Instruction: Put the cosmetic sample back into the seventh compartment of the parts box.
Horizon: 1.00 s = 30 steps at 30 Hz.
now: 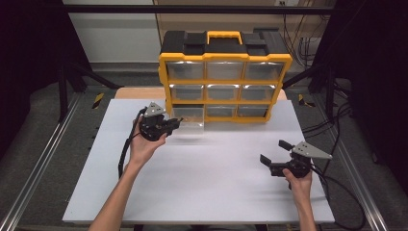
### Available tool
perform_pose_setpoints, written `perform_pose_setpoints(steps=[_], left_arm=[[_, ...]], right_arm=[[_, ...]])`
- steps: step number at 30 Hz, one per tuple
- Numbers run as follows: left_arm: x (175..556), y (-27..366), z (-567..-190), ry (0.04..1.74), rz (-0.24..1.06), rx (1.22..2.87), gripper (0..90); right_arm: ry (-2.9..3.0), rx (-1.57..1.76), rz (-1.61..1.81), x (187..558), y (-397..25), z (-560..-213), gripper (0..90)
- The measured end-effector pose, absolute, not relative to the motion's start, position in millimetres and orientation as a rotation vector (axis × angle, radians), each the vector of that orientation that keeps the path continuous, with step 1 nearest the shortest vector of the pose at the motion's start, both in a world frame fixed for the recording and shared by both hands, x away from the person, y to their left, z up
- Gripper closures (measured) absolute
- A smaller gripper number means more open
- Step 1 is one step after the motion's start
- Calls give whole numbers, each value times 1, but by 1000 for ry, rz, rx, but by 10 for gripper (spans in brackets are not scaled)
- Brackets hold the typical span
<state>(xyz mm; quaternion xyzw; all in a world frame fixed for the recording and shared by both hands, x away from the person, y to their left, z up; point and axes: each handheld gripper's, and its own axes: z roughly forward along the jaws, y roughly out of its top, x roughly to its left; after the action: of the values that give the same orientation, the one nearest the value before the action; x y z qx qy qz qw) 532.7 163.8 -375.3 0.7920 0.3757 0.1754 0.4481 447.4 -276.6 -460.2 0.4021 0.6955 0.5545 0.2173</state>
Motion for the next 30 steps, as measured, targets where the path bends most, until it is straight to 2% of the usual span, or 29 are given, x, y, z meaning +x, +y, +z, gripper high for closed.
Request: perform_pose_setpoints(steps=[30], left_arm=[[561,152,-366,948,461,1968,804]], right_arm=[[1924,1116,1536,447,-277,-460,5]])
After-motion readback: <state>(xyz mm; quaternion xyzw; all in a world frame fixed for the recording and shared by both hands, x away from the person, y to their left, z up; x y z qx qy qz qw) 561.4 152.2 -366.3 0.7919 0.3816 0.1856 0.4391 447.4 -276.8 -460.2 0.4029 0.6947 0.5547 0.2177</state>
